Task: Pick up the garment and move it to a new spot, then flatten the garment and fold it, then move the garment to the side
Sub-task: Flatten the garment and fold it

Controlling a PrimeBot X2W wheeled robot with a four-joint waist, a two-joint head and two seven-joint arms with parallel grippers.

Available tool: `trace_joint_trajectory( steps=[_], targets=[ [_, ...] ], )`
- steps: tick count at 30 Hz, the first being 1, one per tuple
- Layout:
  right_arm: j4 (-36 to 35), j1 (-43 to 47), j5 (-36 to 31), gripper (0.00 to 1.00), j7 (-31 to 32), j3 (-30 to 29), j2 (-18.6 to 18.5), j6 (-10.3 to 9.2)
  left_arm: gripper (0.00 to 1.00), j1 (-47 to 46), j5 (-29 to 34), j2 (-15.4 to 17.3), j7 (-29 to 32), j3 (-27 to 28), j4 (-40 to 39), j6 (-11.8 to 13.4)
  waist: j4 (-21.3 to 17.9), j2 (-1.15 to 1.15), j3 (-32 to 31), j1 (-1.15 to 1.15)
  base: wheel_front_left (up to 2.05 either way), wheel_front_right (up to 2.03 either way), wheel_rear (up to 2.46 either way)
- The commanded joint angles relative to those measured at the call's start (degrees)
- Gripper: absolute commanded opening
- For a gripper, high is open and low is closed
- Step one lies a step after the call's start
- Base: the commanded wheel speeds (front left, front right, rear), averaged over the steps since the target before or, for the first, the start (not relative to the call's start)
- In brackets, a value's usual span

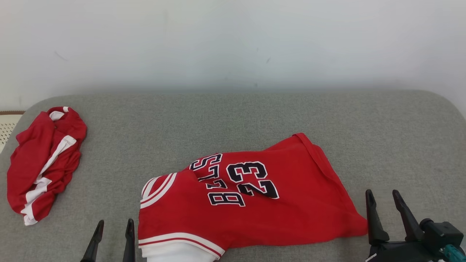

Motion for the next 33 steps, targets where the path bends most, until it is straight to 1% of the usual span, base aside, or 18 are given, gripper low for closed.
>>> trace_joint_trajectory(
  steps=[1,11,33],
  targets=[
    [0.13,-0.04,0.34,1.0,-0.47,0.95,-0.52,-0.03,1.0,-0.74,0.56,0.02,-0.12,0.13,0.01,-0.19,0.15,0.0,-0.11,0.0,0.0,0.0,0.0],
    [1.04,-0.85,0.98,1.0,-1.02,3.09,-1.13,-0.03,1.0,-0.94,0.76,0.01,-0.12,0.36,0.66,0.22,0.1,0.0,-0.5,0.0,0.0,0.0,0.0],
    [2.55,-1.41,-0.43,1.0,-1.56,2.35,-0.64,-0.03,1.0,0.0,0.01,0.01,-0.12,0.3,0.93,0.77,-1.48,0.0,-0.92,0.0,0.0,0.0,0.0]
  ],
)
